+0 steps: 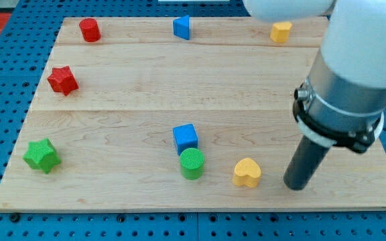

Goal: Push the yellow heart into the green circle

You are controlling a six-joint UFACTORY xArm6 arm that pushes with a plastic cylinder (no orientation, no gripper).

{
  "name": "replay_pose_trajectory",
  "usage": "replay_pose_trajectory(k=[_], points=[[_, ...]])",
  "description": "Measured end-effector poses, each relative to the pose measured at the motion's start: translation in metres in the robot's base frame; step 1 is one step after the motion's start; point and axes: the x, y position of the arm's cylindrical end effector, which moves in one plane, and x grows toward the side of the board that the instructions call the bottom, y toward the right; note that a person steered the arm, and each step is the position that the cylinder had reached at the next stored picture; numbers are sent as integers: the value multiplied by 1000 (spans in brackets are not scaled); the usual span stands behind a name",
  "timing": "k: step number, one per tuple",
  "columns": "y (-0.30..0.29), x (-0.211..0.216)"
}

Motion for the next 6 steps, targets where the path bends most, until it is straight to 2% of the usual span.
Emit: replay_pose_trajectory(k=[2, 3, 4, 5, 6], points=[[-74, -16], [-79, -24], [-97, 26], [-200, 27], [-322, 9]])
